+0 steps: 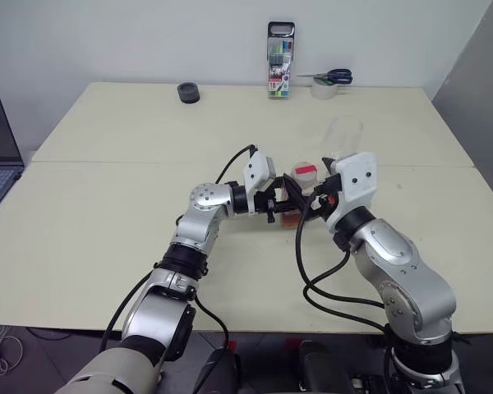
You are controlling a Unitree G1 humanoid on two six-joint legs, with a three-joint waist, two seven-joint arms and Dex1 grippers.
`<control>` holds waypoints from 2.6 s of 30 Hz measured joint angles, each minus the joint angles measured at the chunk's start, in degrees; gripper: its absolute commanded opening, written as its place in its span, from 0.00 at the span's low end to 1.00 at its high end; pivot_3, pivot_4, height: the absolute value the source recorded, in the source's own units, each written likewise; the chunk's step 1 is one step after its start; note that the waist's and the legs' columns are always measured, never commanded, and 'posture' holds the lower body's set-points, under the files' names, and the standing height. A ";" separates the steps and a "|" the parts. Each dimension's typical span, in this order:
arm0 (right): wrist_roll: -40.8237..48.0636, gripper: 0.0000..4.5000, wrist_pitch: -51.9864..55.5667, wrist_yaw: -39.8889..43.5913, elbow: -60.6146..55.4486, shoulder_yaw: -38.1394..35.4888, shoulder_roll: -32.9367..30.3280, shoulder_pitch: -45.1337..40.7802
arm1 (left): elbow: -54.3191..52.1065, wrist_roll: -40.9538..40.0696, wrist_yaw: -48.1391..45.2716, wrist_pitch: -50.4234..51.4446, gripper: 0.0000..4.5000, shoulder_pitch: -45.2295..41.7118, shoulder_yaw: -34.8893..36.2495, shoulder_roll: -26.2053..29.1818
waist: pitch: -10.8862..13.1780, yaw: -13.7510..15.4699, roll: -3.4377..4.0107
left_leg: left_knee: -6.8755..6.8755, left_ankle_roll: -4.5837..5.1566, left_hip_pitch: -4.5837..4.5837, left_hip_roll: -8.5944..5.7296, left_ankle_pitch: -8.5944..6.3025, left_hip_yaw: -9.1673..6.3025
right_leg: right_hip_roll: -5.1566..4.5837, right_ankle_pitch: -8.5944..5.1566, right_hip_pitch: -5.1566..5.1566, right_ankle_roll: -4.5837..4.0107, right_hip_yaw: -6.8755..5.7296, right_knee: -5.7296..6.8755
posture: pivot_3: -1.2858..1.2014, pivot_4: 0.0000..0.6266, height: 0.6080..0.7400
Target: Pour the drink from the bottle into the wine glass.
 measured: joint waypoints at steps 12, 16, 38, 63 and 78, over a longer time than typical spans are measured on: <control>-2.42 0.64 -4.73 -0.36 1.39 2.28 1.85 1.73 | 0.00 0.51 -0.56 0.00 0.40 0.05 -0.18 0.52 | 0.00 -0.17 0.00 | 0.00 0.00 0.01 0.01 0.00 -0.01 | 0.02 0.00 0.00 0.00 0.00 0.01 | 0.52 0.24 1.00; -2.38 0.42 -4.88 0.34 1.58 2.78 1.96 1.90 | 0.00 0.68 -0.60 0.01 0.40 0.06 -0.38 0.55 | 0.00 -0.21 0.00 | 0.00 0.01 0.01 0.01 0.00 -0.01 | 0.02 0.00 0.00 0.00 0.00 0.01 | 0.52 0.24 1.00; 16.87 0.42 -9.57 51.13 27.99 -1.14 -25.22 -18.40 | -3.24 -0.38 -8.11 4.81 0.39 1.13 -1.24 3.96 | 0.01 -0.81 0.01 | -0.04 0.24 0.18 0.07 -0.13 -0.02 | 0.12 0.02 0.16 0.01 -0.02 -0.04 | 0.52 0.24 1.00; 16.56 1.00 -3.26 30.52 16.30 -6.55 -17.54 -12.25 | -4.53 -2.48 -8.09 6.71 0.39 0.39 0.07 4.56 | 0.01 -0.74 0.01 | 0.07 0.20 0.01 -0.01 -0.11 0.00 | -0.03 0.02 0.04 0.01 -0.01 0.03 | 0.52 0.24 1.00; 19.65 1.00 -0.65 29.94 13.05 -9.27 -20.03 -10.21 | -5.30 -2.46 -7.25 7.42 0.39 0.55 -0.01 4.31 | 0.01 -0.72 0.02 | 0.07 0.22 0.01 0.00 -0.12 0.00 | -0.02 0.02 0.04 0.01 0.00 0.03 | 0.52 0.24 1.00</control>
